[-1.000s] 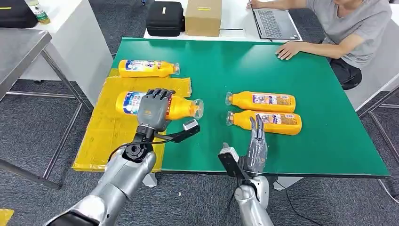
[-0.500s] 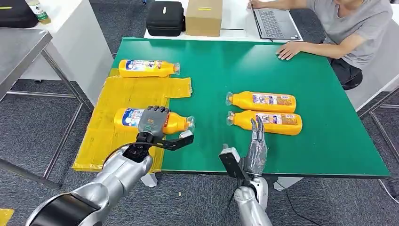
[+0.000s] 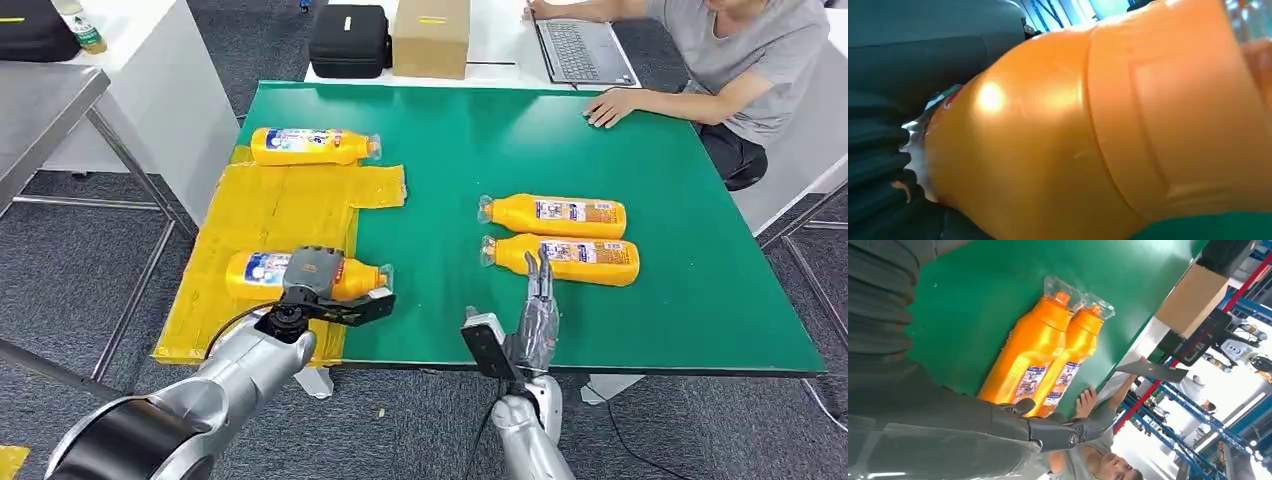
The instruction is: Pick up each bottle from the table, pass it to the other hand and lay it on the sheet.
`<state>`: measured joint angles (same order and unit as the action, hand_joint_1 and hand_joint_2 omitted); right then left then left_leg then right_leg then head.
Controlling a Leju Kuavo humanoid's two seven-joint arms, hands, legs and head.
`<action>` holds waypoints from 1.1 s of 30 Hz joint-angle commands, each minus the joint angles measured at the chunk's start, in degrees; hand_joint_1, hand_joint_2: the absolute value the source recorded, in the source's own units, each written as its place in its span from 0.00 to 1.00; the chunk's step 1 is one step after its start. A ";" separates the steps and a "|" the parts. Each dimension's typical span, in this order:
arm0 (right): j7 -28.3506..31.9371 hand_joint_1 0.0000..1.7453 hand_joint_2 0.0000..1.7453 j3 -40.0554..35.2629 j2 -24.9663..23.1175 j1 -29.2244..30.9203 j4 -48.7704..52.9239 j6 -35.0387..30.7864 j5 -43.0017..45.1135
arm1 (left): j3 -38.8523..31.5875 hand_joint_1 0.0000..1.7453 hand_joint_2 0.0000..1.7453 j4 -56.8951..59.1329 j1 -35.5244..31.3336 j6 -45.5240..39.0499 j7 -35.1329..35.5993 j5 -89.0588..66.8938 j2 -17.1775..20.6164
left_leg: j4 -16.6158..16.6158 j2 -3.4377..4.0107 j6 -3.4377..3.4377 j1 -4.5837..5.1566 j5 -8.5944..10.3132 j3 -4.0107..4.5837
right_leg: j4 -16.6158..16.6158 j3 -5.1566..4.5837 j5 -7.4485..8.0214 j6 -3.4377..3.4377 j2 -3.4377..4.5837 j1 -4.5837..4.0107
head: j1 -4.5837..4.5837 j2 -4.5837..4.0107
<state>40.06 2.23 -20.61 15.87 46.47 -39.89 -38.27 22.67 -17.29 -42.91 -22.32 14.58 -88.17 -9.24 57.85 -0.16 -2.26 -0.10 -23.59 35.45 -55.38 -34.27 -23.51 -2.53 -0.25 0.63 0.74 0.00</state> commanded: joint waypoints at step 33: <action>-0.06 0.00 1.00 1.12 2.20 1.71 -3.23 -0.11 -3.51 | 0.01 0.00 1.00 -1.91 -1.16 -15.82 -13.07 0.91 -5.80 | 0.04 -0.15 0.16 0.00 0.02 -0.06 | -0.17 0.03 -0.08 0.07 -0.15 0.01 | 0.02 0.00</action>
<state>40.06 1.05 -20.00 15.84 46.01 -39.89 -41.72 22.32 -16.81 -41.88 -39.45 8.46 -89.42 -10.23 57.87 -0.20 -2.16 -0.07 -23.52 35.46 -55.55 -34.37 -23.52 -2.51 -0.28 0.67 0.76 0.00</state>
